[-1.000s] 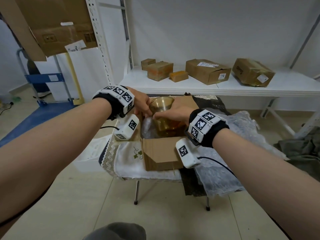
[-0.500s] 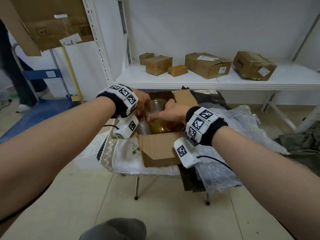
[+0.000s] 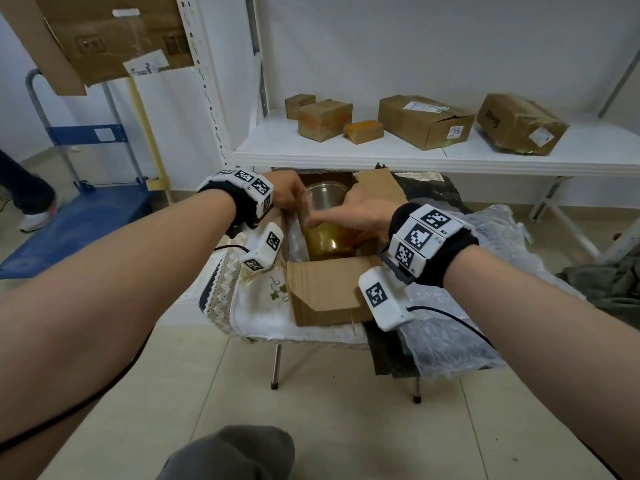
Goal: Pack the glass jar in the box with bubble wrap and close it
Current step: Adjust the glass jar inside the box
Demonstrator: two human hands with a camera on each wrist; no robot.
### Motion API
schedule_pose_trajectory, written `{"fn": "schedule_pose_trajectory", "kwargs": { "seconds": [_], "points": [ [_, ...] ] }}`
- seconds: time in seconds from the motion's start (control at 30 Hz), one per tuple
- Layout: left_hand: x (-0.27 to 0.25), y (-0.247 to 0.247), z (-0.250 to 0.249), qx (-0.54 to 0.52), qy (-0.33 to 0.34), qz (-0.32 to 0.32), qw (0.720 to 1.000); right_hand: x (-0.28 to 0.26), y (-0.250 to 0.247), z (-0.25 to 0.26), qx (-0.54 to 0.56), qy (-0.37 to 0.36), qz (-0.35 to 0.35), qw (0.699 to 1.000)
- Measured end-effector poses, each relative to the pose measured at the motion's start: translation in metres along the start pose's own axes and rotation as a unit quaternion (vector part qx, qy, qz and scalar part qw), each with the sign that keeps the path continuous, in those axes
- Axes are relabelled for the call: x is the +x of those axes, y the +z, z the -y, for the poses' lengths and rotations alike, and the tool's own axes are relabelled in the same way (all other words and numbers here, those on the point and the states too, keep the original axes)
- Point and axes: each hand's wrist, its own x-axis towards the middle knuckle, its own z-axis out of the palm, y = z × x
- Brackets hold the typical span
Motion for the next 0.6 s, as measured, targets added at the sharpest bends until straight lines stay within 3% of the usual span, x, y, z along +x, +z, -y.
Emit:
{"fn": "schedule_pose_trajectory", "kwargs": {
  "seconds": [0.1, 0.3, 0.6],
  "points": [
    [0.000, 0.003, -0.004, 0.078, -0.015, 0.016, 0.997, 0.001, 0.002, 0.002, -0.022, -0.004, -0.013, 1.000],
    [-0.002, -0.001, -0.007, 0.122, -0.008, 0.061, 0.991, 0.002, 0.009, 0.011, -0.073, -0.014, -0.026, 0.997],
    [0.006, 0.001, -0.009, 0.165, 0.002, 0.105, 0.981, 0.010, 0.023, 0.013, -0.095, -0.003, 0.014, 0.995]
  ]
}}
